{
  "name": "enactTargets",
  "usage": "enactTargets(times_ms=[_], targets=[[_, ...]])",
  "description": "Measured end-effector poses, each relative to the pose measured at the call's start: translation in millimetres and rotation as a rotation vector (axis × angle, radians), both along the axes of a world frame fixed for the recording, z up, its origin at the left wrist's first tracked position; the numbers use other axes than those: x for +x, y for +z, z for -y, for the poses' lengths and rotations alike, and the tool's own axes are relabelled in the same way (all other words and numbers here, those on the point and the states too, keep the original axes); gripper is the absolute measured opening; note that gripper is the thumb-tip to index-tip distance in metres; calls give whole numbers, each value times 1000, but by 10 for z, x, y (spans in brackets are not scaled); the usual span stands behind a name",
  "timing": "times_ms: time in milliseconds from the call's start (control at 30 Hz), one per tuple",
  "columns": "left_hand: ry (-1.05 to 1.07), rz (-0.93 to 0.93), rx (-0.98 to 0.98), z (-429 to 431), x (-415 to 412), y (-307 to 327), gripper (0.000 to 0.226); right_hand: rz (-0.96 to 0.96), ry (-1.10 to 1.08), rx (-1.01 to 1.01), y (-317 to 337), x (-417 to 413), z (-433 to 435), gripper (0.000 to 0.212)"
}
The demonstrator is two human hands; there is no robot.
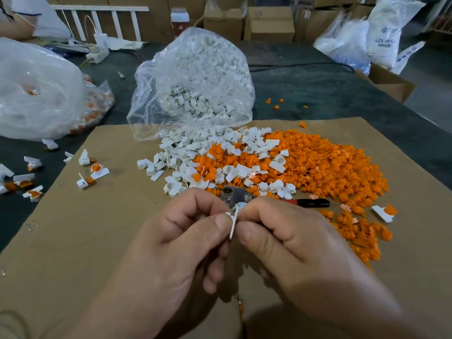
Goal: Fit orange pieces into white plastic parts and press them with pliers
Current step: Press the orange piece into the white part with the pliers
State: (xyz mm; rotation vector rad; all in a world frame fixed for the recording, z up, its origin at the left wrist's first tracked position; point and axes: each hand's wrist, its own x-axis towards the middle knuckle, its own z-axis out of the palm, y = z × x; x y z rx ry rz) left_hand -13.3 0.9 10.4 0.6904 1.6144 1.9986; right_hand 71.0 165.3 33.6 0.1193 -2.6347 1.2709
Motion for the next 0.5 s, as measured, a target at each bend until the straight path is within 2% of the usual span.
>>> enactTargets(times_ms=[100, 133, 167, 200, 233, 333, 367, 500], targets=[[27, -333, -58, 63, -6, -33, 30, 363, 84, -619, 50, -2, 19, 32], [51, -386, -74, 74, -4, -31, 32, 429, 109, -764, 63, -4, 25, 33], [76, -399, -84, 73, 1, -33, 32, 451, 126, -813, 67, -2, 26, 33], [89, -367, -91, 60, 6, -22, 28, 425, 126, -749, 58, -3, 21, 33], [88, -298, -83, 47, 8, -12, 23, 347, 111, -574, 46, -3, 18, 31], [22, -71, -51, 15, 5, -3, 19, 8, 22, 73, 3, -12, -12, 23], [13, -26, -42, -3, 11, 5, 19, -37, -1, 167, 7, -15, -13, 22], [82, 200, -37, -36, -18, 18, 10, -80, -67, 240, 6, -29, -5, 32]])
